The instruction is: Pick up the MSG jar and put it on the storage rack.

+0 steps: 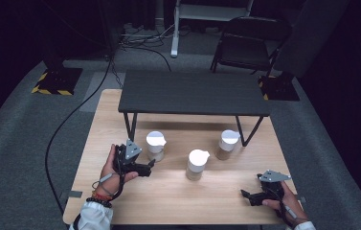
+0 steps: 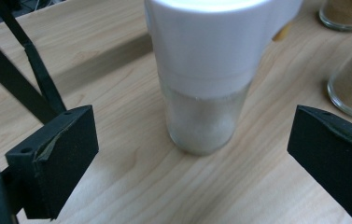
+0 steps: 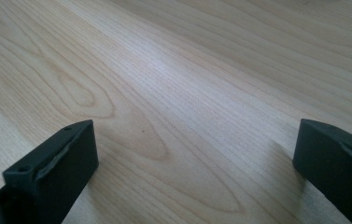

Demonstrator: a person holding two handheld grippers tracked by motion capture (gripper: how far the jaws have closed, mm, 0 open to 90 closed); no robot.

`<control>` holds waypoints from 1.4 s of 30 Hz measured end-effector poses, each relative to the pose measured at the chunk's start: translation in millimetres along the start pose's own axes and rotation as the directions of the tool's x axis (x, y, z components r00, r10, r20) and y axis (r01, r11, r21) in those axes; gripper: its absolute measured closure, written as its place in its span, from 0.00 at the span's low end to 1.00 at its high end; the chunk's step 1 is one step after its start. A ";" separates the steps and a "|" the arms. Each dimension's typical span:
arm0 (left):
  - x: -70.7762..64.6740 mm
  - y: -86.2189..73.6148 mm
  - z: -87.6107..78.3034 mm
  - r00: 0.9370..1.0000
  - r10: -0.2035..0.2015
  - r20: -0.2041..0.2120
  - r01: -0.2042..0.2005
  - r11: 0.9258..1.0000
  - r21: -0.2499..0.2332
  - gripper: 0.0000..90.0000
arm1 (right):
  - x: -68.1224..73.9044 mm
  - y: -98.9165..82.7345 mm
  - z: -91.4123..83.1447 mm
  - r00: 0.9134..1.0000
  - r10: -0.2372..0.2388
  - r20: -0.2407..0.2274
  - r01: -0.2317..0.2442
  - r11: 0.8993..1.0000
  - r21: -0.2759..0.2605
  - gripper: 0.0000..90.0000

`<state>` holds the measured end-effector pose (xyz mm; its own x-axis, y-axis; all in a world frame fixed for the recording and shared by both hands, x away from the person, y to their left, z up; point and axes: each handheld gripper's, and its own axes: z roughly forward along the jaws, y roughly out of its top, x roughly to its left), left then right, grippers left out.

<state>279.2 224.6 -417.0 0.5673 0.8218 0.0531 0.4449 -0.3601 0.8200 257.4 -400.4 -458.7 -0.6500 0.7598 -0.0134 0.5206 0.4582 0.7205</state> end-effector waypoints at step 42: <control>-8.5 3.5 53.2 0.997 -0.076 0.002 0.076 0.996 -0.050 0.33 | -0.1 0.6 0.6 1.000 0.002 0.000 -0.002 1.000 0.000 0.00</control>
<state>312.7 192.9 -444.9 0.5337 0.8456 -0.0104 0.4515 -0.2745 0.8490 258.0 -399.9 -458.7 -0.6489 0.7608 -0.0120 0.5220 0.4565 0.7205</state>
